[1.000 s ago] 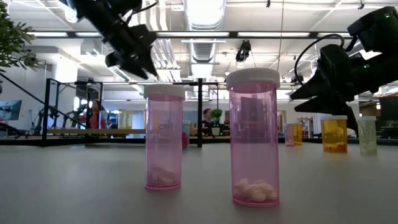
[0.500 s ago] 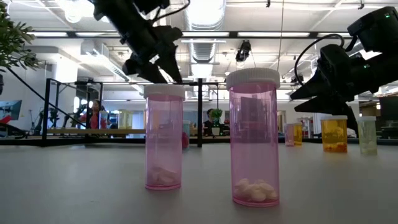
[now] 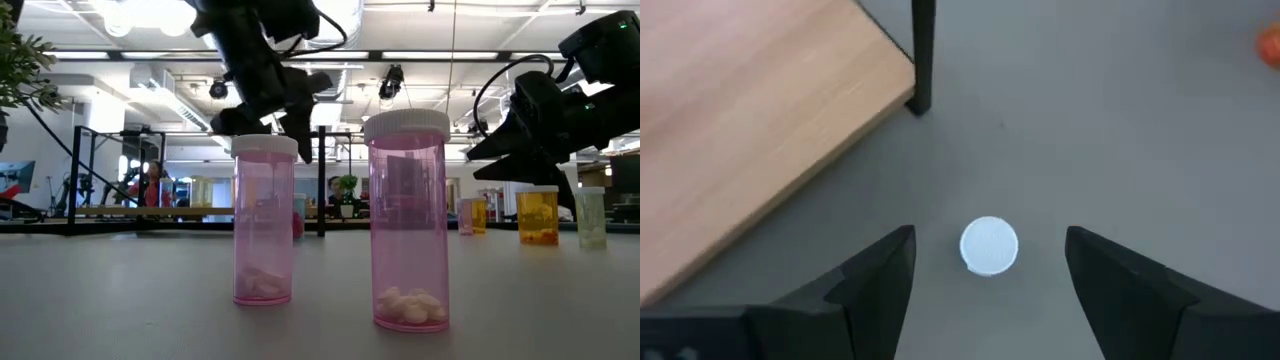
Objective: Pick and place medicine bottles onto shelf by color
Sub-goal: Put the top blue pill bottle on the shelf
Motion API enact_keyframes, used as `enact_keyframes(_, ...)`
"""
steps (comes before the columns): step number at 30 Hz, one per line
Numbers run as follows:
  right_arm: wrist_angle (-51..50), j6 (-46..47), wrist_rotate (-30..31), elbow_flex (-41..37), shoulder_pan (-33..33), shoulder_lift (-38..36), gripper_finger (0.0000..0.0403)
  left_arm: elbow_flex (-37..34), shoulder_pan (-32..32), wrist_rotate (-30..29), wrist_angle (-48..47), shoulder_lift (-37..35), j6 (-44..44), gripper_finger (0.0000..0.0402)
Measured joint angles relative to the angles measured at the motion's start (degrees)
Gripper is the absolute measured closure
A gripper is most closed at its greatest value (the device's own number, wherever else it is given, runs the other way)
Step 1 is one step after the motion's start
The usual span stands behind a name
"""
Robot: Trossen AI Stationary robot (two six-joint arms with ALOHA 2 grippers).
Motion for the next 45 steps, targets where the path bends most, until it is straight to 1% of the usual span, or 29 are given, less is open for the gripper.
enact_keyframes(5, 0.00, 0.00, -0.02, 0.01, -0.01, 0.00, 0.0193, 2.23, -0.41, 0.00, 0.09, 3.22, -1.30, 0.0159)
enact_keyframes(12, -0.02, 0.00, 0.00, 0.00, 0.00, 0.00, 0.0193, 2.52, -0.50, -0.18, -0.26, 7.34, -3.27, 0.0159)
enact_keyframes(22, -0.01, 0.00, 0.00, 0.01, -0.01, -0.01, 0.0193, 2.51, -0.48, -0.70, -0.07, 9.72, -3.28, 0.0162)
enact_keyframes(25, -0.01, 0.00, 0.00, 0.01, -0.01, 0.00, 0.0193, 2.57, -0.48, -0.66, -0.06, 9.92, -3.25, 0.0178)
enact_keyframes(33, 0.00, 0.00, -0.01, 0.00, -0.01, 0.00, 0.0193, 2.60, -0.48, -0.26, 0.23, 10.09, -3.12, 0.0254)
enact_keyframes(37, 0.00, 0.00, 0.00, 0.00, -0.01, 0.00, 0.0193, 2.60, -0.48, -0.22, 0.38, 10.09, -3.10, 0.0283)
enact_keyframes(41, 0.00, 0.00, 0.00, 0.00, -0.02, 0.00, 0.0193, 2.60, -0.44, 0.33, 0.42, 10.05, -3.07, 0.0299)
enact_keyframes(45, 0.00, 0.00, 0.00, 0.02, 0.00, -0.02, 0.0193, 2.60, -0.46, 0.90, 0.72, 9.17, -3.08, 0.0298)
